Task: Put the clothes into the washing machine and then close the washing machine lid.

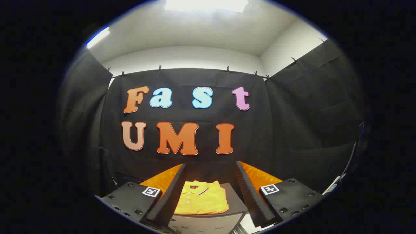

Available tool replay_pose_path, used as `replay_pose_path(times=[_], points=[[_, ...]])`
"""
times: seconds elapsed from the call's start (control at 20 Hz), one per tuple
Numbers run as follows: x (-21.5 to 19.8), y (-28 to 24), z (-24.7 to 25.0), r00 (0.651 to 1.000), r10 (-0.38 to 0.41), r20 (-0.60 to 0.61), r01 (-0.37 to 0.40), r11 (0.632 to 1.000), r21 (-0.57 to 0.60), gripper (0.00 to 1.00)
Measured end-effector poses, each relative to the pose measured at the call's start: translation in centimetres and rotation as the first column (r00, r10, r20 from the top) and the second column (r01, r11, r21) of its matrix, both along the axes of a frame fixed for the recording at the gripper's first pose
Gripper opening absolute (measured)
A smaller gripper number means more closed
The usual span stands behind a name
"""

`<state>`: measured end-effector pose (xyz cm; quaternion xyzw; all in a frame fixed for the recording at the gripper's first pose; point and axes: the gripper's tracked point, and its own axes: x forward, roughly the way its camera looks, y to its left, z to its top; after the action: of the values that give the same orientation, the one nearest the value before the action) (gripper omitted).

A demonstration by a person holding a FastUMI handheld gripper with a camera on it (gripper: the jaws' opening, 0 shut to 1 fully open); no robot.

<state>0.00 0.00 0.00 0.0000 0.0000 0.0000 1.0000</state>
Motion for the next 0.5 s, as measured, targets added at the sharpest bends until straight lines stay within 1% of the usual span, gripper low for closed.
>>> replay_pose_path(times=[0.2, 0.35, 0.5], points=[[0.7, 2.1, 0.5, 1.000, -0.001, 0.013, 0.001, 1.000, -0.014, 0.96], [1.3, 3.0, 0.0, 1.000, -0.006, -0.018, 0.006, 1.000, -0.021, 0.96], [1.7, 4.4, -0.1, 1.000, 0.014, -0.027, -0.014, 1.000, -0.026, 0.96]])
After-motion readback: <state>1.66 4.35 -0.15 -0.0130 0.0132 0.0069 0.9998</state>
